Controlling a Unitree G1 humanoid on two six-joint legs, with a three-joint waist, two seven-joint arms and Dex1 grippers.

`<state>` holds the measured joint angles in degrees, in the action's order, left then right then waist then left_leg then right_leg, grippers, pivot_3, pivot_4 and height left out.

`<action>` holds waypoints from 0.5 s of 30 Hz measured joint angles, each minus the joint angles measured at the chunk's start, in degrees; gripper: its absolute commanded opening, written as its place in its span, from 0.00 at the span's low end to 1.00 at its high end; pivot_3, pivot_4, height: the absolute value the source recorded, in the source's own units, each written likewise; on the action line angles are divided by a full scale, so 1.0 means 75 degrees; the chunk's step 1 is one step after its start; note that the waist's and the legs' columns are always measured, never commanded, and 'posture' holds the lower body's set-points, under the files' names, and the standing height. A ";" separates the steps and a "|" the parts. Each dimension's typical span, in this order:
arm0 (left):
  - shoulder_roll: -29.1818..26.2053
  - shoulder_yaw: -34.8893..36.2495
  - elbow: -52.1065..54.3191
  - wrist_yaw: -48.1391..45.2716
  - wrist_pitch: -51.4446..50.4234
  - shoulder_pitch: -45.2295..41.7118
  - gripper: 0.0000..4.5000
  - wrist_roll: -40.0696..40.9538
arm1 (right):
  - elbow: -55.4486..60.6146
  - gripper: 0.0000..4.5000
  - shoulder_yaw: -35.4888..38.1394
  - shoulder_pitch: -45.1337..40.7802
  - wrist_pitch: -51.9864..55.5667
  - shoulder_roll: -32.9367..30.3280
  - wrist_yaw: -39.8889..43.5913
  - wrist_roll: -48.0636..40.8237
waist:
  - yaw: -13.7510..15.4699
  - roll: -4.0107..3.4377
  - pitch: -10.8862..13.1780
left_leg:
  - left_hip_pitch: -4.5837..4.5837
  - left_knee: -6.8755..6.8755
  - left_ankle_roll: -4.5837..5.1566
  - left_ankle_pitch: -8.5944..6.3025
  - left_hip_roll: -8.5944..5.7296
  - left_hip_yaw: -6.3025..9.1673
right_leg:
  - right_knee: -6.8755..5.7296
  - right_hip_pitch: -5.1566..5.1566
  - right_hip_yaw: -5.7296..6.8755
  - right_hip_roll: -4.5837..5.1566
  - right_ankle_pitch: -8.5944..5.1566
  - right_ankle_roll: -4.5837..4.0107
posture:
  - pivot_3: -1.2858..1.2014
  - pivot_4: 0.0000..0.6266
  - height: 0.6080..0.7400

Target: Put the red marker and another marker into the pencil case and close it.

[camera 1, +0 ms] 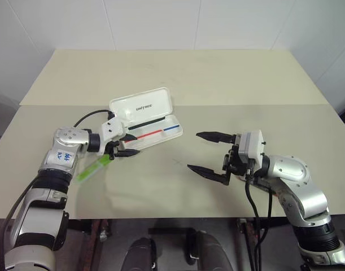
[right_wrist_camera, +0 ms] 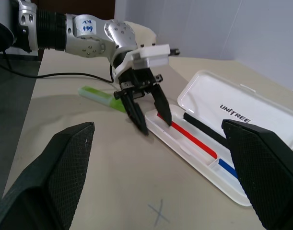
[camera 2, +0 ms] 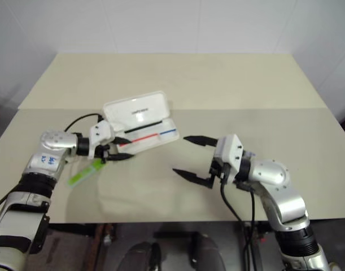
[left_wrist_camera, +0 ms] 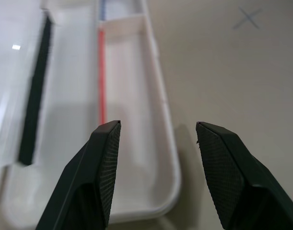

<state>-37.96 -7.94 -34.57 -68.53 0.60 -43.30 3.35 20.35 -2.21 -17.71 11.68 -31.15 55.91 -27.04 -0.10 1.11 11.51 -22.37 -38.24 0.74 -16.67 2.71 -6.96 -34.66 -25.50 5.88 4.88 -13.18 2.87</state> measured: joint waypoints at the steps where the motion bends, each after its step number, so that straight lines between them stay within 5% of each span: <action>1: 0.0015 -0.0048 0.0002 -0.0085 -0.0050 -0.0002 0.57 -0.0011 | 0.0000 1.00 0.0001 -0.0051 0.0011 -0.0025 0.0011 -0.0007 | -0.0004 0.0000 0.0000 | 0.0000 0.0000 0.0000 0.0000 0.0001 0.0000 | 0.0001 0.0000 0.0000 -0.0002 0.0000 0.0000 | 0.52 0.24 1.00; 12: 0.0011 -0.0305 0.0115 -0.0210 -0.0741 -0.0203 0.57 -0.0255 | -0.0001 1.00 0.0006 -0.0439 0.0036 -0.0041 0.0018 -0.0023 | 0.0005 0.0000 0.0000 | 0.0004 -0.0006 0.0000 0.0000 0.0002 0.0001 | -0.0009 0.0000 -0.0004 -0.0006 0.0000 -0.0001 | 0.52 0.24 1.00; 15: 0.0000 -0.0388 0.0153 -0.0131 -0.0829 -0.0301 0.37 -0.0425 | -0.0001 1.00 0.0006 -0.0514 0.0091 -0.0044 0.0018 -0.0027 | 0.0004 0.0001 -0.0001 | 0.0005 -0.0009 0.0000 0.0000 0.0002 0.0000 | -0.0013 0.0001 -0.0006 -0.0006 -0.0001 -0.0001 | 0.52 0.24 1.00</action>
<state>-37.96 -10.85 -33.42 -69.51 -5.62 -45.55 0.16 20.34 -2.17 -21.57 12.36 -31.48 56.05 -27.24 -0.08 1.11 11.51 -22.34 -38.31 0.74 -16.67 2.73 -6.96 -34.76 -25.50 5.83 4.84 -13.19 2.86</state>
